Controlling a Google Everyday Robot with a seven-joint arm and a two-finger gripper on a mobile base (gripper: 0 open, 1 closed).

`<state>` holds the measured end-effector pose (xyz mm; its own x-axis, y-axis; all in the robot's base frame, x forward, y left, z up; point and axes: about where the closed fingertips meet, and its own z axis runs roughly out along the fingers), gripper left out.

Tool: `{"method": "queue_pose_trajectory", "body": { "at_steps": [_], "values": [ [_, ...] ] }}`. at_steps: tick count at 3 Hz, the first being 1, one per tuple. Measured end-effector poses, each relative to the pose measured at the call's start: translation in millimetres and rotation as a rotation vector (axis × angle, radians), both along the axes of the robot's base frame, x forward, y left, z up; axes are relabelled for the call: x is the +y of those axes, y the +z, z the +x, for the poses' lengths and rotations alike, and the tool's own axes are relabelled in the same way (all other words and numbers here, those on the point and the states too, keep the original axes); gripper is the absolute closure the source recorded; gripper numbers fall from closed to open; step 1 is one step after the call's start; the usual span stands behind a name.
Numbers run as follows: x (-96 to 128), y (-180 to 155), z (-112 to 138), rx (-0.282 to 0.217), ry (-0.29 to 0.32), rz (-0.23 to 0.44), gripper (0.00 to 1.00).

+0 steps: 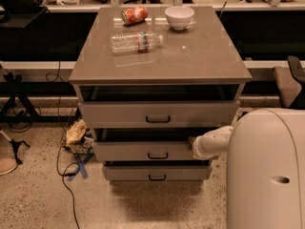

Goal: Open middle drawer

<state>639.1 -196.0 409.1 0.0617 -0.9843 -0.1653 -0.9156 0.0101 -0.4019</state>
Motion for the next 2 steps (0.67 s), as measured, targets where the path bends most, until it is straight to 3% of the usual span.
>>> {"method": "queue_pose_trajectory", "body": {
  "at_steps": [1, 2],
  "values": [
    [0.0, 0.0, 0.0, 0.0, 0.0, 0.0, 0.98],
    [0.0, 0.1, 0.0, 0.0, 0.0, 0.0, 0.75]
  ]
}}
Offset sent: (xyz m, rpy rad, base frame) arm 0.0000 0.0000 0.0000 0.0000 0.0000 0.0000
